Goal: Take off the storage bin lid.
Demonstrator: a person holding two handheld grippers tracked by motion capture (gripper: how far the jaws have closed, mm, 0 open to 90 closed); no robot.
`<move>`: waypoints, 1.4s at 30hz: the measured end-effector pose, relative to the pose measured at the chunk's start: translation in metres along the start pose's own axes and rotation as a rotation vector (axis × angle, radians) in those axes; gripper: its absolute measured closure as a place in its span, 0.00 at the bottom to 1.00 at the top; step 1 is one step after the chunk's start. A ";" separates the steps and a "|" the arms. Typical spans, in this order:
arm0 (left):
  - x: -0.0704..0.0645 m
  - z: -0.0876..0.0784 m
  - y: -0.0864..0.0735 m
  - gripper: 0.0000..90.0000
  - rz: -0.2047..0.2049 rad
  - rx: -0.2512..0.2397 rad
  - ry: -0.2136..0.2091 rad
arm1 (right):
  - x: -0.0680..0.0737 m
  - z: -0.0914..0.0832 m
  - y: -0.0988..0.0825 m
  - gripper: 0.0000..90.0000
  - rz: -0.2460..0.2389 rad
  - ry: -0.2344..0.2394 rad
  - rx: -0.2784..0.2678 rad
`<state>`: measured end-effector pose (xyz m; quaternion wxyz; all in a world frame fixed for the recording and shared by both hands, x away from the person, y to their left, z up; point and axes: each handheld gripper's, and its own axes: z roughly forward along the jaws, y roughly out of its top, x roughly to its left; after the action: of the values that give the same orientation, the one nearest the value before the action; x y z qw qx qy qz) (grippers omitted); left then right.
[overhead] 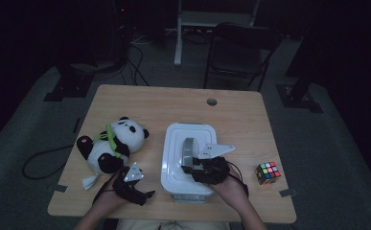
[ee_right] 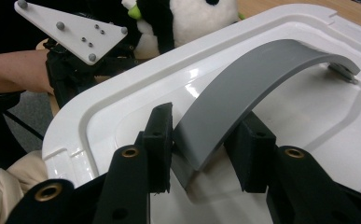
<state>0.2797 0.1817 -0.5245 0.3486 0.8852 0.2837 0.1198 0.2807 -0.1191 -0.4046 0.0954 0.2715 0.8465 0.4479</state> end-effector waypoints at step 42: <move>-0.001 -0.001 -0.001 0.05 -0.004 -0.002 0.001 | -0.026 -0.039 0.031 0.84 0.088 -0.040 -0.123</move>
<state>0.2785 0.1824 -0.5244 0.3495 0.8844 0.2853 0.1196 0.2983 -0.1467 -0.3594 0.1088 0.3111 0.8026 0.4972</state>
